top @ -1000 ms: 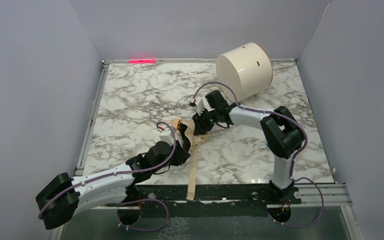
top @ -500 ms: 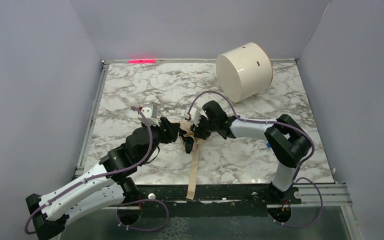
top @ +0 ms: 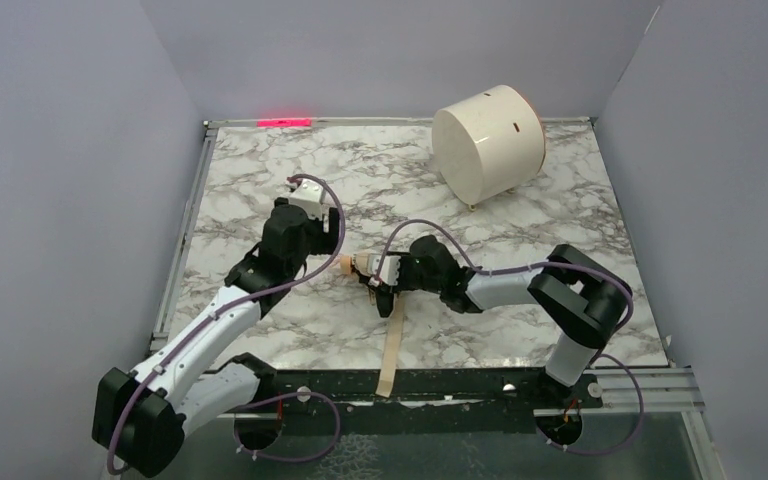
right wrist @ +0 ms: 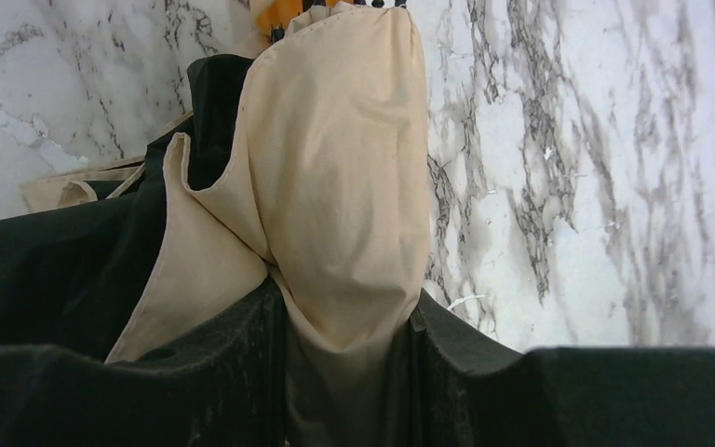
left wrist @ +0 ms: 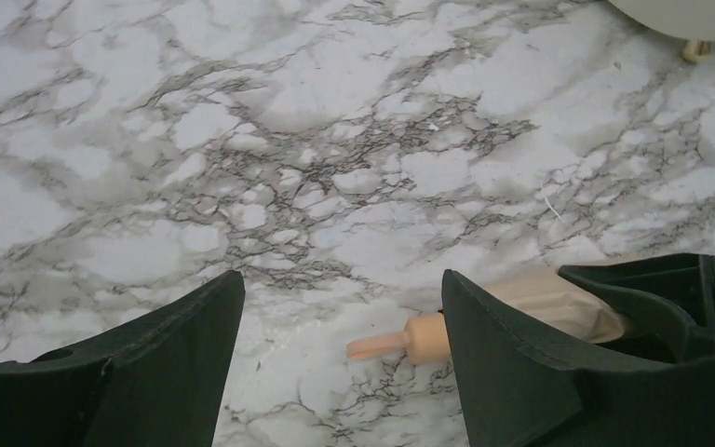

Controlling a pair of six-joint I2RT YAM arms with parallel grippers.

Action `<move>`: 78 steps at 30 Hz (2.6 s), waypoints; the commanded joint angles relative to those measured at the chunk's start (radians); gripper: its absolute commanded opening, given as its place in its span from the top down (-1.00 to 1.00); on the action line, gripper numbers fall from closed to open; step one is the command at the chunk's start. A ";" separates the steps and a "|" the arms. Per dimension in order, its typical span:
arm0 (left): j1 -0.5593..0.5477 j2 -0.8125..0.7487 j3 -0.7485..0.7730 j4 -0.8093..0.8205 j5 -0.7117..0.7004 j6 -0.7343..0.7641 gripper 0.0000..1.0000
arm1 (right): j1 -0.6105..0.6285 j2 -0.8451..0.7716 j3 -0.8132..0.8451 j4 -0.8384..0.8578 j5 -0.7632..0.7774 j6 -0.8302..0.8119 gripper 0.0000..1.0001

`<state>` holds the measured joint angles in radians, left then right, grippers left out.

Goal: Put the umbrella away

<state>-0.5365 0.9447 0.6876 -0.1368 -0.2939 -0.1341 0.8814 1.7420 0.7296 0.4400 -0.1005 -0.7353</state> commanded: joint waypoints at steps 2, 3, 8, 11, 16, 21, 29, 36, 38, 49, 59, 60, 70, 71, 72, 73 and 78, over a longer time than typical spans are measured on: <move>0.059 0.102 0.018 0.179 0.418 0.240 -0.58 | 0.063 0.035 -0.132 0.002 0.117 -0.167 0.70; 0.062 0.136 0.033 0.182 0.457 0.286 -0.58 | 0.076 0.039 -0.144 0.031 0.141 -0.186 0.71; 0.073 0.298 0.116 0.060 0.680 0.526 -0.56 | 0.130 0.064 -0.217 0.168 0.208 -0.275 0.74; 0.075 0.389 0.158 -0.063 0.837 0.669 -0.57 | 0.143 0.078 -0.222 0.192 0.209 -0.268 0.75; 0.075 0.503 0.197 -0.170 1.005 0.769 -0.59 | 0.152 0.093 -0.223 0.208 0.214 -0.255 0.76; 0.075 0.587 0.208 -0.187 0.988 0.803 -0.60 | 0.154 0.092 -0.228 0.209 0.211 -0.241 0.76; 0.075 0.713 0.270 -0.190 0.948 0.856 -0.44 | 0.154 0.098 -0.220 0.200 0.208 -0.239 0.76; 0.056 0.757 0.282 -0.222 0.925 0.869 0.20 | 0.154 0.083 -0.222 0.220 0.218 -0.216 0.74; 0.040 0.754 0.264 -0.222 0.876 0.884 0.40 | 0.154 0.069 -0.225 0.232 0.220 -0.202 0.67; 0.032 0.769 0.242 -0.170 0.734 0.919 1.00 | 0.156 -0.181 -0.301 0.260 0.198 -0.078 -0.21; 0.033 0.781 0.235 -0.143 0.695 0.929 1.00 | 0.166 -0.605 -0.426 0.155 0.184 0.245 -0.25; 0.033 0.780 0.233 -0.138 0.693 0.929 1.00 | 0.166 -0.651 -0.441 0.160 0.187 0.277 -0.25; 0.032 0.775 0.221 -0.103 0.684 0.915 1.00 | 0.107 -0.957 -0.384 -0.216 0.529 0.975 -0.10; 0.032 0.777 0.221 -0.102 0.685 0.913 1.00 | 0.085 -0.944 -0.363 -0.272 0.507 1.017 -0.10; 0.031 0.780 0.223 -0.102 0.688 0.910 1.00 | 0.071 -0.929 -0.350 -0.312 0.484 1.061 -0.10; 0.030 0.782 0.225 -0.103 0.690 0.909 1.00 | 0.064 -0.903 -0.339 -0.337 0.461 1.102 -0.09; 0.030 0.787 0.233 -0.104 0.686 0.898 1.00 | 0.062 -0.763 -0.271 -0.474 0.326 1.352 -0.10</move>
<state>-0.5125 1.6897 0.9401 -0.2157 0.4736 0.7650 0.9440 0.9012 0.4107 0.1696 0.3164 0.3260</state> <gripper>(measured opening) 0.374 0.548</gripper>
